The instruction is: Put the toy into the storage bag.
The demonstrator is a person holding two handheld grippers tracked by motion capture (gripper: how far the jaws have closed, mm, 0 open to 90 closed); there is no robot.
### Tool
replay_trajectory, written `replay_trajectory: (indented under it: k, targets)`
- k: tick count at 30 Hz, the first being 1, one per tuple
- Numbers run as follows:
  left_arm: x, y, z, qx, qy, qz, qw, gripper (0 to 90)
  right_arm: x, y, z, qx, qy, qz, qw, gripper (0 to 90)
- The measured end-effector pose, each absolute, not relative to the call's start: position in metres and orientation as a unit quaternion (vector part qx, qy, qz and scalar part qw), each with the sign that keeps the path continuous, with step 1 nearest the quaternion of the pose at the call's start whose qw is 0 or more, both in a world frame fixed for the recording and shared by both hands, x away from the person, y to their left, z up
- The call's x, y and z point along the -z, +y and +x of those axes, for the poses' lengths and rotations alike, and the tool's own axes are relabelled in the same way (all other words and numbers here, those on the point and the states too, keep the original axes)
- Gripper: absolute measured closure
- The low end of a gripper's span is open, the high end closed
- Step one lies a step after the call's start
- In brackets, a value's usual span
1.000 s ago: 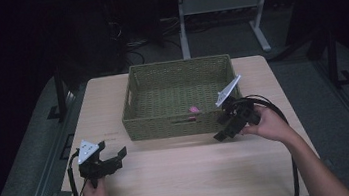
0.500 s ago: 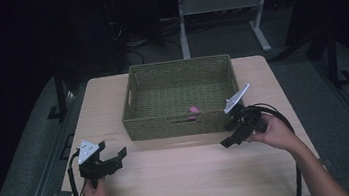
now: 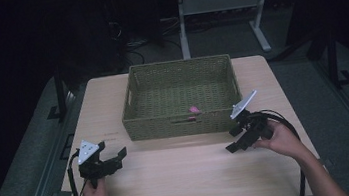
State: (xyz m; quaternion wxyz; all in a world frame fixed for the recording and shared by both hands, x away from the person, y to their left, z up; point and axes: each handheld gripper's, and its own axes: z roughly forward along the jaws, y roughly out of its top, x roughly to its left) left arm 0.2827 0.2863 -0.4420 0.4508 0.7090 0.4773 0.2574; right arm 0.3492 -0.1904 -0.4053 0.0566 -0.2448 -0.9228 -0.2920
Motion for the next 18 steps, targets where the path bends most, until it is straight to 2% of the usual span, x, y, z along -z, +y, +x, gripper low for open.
replay_trajectory:
  k: [18]
  targets:
    - [0.443, 0.285, 0.283, -0.256, 0.476, 0.710, 0.452, 13.7, 0.418, -0.206, 0.327, 0.285, -0.922, -0.258, 0.051, 26.3]
